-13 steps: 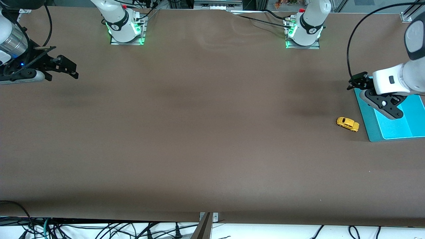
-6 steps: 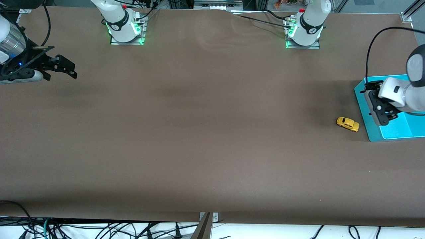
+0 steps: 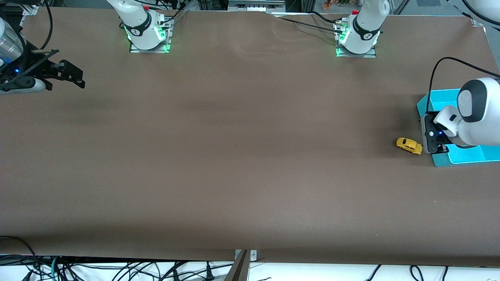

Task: Wind and store yellow beetle car
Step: 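Close the left gripper on the yellow car beside the tray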

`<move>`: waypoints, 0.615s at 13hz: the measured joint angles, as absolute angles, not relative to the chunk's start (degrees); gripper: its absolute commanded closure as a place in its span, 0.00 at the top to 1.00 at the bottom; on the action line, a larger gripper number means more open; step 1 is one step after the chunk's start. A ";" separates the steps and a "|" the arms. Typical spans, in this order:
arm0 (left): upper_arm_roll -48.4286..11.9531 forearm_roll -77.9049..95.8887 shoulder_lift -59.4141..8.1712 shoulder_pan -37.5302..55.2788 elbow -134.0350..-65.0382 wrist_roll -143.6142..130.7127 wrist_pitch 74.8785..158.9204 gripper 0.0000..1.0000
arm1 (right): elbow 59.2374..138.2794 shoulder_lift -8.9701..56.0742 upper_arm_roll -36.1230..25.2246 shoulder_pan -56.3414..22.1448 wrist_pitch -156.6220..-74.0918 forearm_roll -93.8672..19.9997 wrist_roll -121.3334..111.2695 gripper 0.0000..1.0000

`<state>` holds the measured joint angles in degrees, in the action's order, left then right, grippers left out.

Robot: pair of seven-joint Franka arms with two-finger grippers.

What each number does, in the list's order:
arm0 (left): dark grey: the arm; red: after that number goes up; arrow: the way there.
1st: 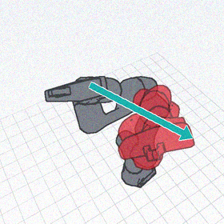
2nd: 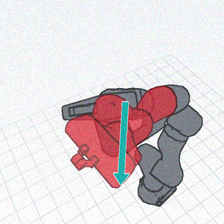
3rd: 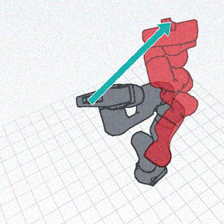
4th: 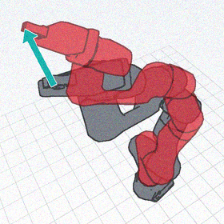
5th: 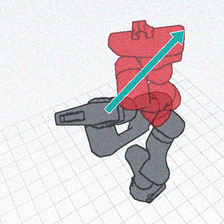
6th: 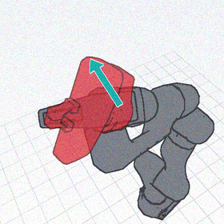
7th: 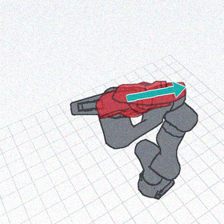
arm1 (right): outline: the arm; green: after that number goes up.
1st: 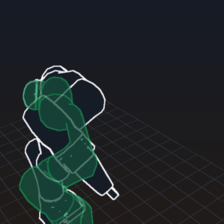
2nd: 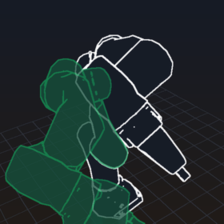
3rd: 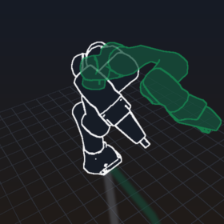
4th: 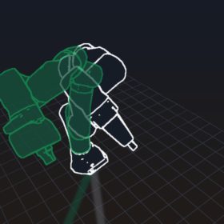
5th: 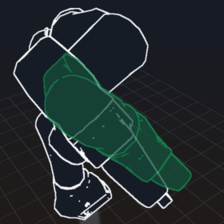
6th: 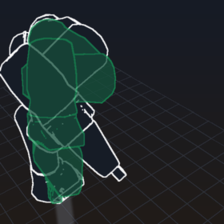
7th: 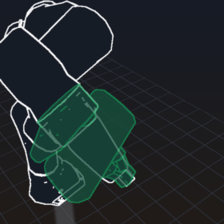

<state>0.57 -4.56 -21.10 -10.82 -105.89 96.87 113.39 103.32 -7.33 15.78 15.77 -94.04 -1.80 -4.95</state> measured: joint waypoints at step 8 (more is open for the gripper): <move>0.40 -4.57 -22.43 -12.03 -121.88 111.07 142.79 1.00 | 103.11 -6.47 15.65 15.77 -93.74 -1.33 -4.92 1.00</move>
<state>0.40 -4.57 -22.43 -12.03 -121.88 111.07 142.79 103.11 -6.47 15.65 15.77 -93.74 -1.33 -4.92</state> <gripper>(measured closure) 0.000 0.000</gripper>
